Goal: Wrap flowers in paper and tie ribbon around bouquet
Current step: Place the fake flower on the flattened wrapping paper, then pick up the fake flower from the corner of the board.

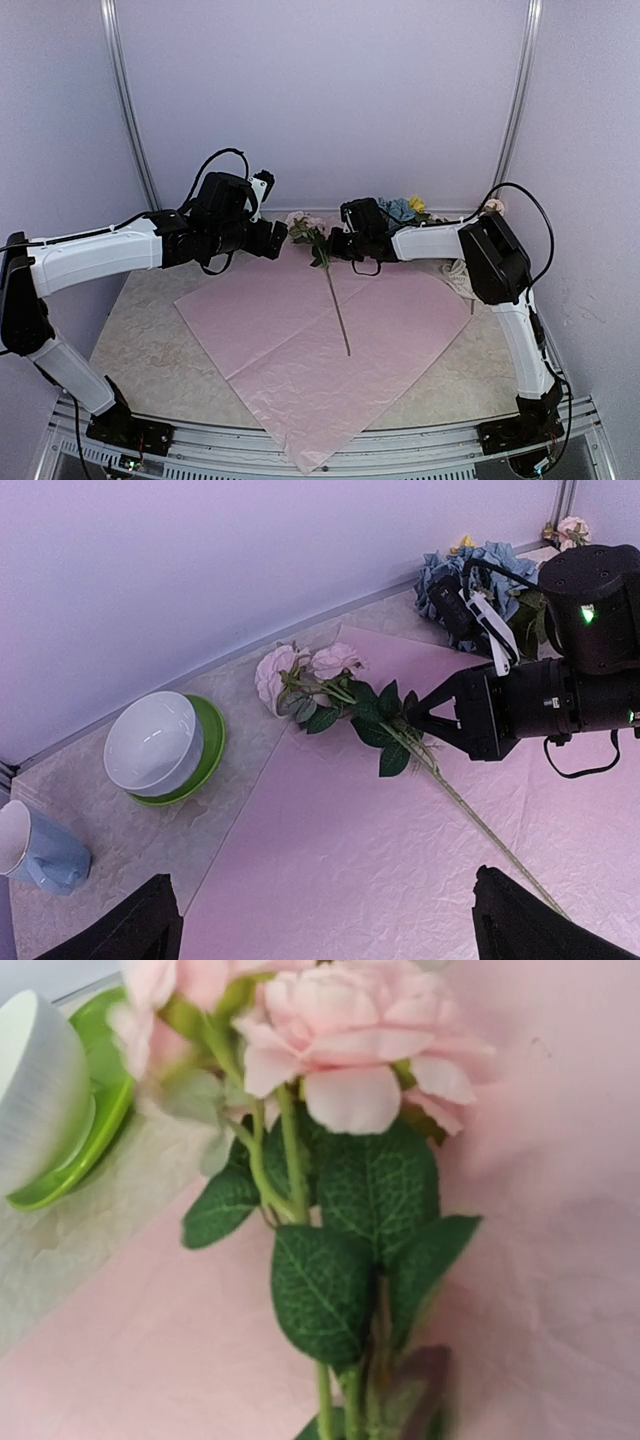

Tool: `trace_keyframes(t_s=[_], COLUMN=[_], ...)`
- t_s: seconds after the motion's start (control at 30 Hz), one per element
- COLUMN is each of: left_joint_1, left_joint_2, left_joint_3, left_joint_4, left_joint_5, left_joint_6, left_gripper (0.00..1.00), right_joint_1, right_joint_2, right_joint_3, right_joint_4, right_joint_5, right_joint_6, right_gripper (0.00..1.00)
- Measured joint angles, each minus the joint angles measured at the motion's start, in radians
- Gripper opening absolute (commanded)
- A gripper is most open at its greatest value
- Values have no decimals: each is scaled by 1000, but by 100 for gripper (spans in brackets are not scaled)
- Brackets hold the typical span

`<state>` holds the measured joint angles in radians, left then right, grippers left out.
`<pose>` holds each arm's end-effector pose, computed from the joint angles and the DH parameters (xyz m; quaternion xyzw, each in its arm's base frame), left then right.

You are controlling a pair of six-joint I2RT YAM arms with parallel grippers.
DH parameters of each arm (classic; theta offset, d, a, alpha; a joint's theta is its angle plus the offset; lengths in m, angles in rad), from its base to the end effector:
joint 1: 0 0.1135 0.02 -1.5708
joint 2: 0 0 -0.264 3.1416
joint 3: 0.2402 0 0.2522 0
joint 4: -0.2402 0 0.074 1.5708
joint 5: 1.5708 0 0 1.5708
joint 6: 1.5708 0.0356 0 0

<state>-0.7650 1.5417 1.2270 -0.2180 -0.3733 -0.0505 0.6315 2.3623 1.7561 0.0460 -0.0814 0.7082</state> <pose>0.2659 -0.2373 0.3042 0.2121 0.8315 -0.0454 0.5114 0.4310 0.3188 0.1506 0.0138 0.8744 0.3282 0.3571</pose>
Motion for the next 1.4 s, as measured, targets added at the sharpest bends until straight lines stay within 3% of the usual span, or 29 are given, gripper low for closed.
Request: trace_keyframes(t_s=[0.4, 0.57, 0.73, 0.87, 0.97, 1.07, 1.27, 1.4], left_joint_1=[0, 0, 0, 0, 0, 0, -1, 0], left_joint_2=[-7, -10, -10, -10, -10, -7, 21, 24], left_joint_3=[0, 0, -2, -2, -3, -3, -5, -10], left_joint_4=[0, 1, 0, 0, 0, 1, 0, 0], left_joint_5=[-8, -10, -12, -16, -17, -20, -31, -37], left_joint_6=[7, 11, 11, 11, 11, 14, 20, 29], left_gripper=[99, 99, 99, 99, 99, 99, 99, 99], right_joint_1=[-4, -51, -244, -476, -621, -691, -742, -742], right_joint_2=[-14, -187, -446, -527, -466, -356, -98, -20], right_joint_3=[-37, -105, -181, -219, -212, -164, 47, 148], right_joint_4=[-3, -70, -156, -217, -299, -384, -544, -592], right_joint_5=[9, -3, 76, 192, 225, 212, 186, 176], right_joint_6=[-52, -221, -374, -442, -463, -468, -485, -507], right_gripper=[18, 27, 57, 64, 72, 77, 73, 68])
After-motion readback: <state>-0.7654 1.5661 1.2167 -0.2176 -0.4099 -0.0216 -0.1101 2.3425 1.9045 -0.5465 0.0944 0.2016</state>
